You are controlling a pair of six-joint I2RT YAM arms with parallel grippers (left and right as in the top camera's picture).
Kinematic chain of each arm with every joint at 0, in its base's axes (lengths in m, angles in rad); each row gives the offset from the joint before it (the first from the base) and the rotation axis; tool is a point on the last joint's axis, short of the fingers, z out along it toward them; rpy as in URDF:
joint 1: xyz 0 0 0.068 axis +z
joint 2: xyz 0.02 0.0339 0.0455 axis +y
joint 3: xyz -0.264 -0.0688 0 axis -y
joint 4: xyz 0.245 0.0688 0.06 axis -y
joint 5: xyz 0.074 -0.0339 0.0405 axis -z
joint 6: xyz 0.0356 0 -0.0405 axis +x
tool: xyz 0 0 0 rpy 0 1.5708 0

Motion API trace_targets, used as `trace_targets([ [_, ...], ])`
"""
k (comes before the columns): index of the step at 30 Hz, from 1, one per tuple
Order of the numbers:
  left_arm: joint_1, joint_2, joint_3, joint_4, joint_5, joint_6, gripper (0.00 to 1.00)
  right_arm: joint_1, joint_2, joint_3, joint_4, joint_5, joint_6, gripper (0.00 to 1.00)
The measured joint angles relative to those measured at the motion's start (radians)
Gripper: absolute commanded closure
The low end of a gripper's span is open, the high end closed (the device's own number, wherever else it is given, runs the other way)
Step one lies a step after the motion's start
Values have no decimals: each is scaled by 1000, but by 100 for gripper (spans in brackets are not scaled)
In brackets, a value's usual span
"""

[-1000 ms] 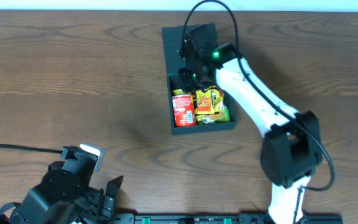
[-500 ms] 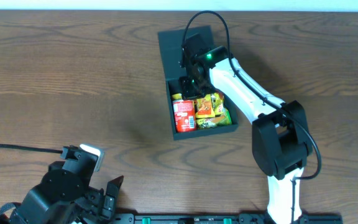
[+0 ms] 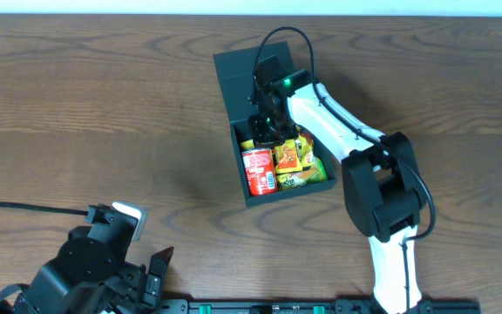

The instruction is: Pack container

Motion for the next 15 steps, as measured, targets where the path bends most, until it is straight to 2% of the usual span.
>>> trace_targets([
  [15,0,0,0,-1,0,0,4,-5,29,7,126,-101,35,99],
])
